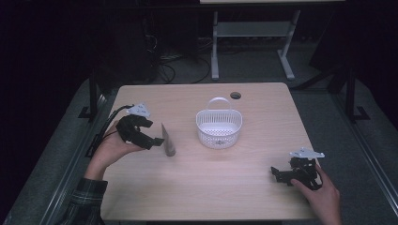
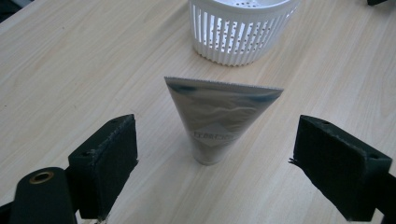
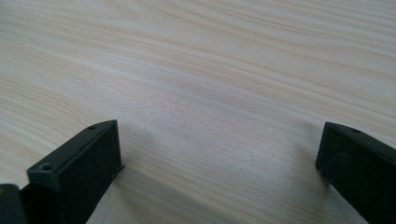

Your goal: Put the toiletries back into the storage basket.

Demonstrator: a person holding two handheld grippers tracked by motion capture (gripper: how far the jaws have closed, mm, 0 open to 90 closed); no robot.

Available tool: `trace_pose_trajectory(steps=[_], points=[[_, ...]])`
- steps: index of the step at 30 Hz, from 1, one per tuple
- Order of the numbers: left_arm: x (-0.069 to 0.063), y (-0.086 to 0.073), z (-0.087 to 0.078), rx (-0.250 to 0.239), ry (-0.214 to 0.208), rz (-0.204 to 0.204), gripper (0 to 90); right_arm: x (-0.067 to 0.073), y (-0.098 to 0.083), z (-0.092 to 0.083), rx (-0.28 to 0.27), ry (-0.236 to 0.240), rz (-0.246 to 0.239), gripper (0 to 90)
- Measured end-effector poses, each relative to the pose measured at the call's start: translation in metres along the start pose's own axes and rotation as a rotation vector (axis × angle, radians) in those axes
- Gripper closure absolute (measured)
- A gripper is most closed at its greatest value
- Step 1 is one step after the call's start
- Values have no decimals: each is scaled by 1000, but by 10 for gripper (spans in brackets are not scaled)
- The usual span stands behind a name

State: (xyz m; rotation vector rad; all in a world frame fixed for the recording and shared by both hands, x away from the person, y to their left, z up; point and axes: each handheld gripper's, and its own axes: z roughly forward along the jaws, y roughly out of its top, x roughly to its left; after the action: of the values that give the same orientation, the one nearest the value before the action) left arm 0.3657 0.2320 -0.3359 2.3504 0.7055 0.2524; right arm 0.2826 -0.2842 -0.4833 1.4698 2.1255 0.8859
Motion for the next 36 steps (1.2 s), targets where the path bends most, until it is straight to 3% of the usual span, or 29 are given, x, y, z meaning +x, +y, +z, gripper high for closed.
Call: trace_pose_trajectory(steps=[20,36], points=[[-2,27,18,62,-13,54,129,0,0,0,1,-1,1,0],[-4,32,42,125,-19,66,137,0,0,0,1,-1,1,0]])
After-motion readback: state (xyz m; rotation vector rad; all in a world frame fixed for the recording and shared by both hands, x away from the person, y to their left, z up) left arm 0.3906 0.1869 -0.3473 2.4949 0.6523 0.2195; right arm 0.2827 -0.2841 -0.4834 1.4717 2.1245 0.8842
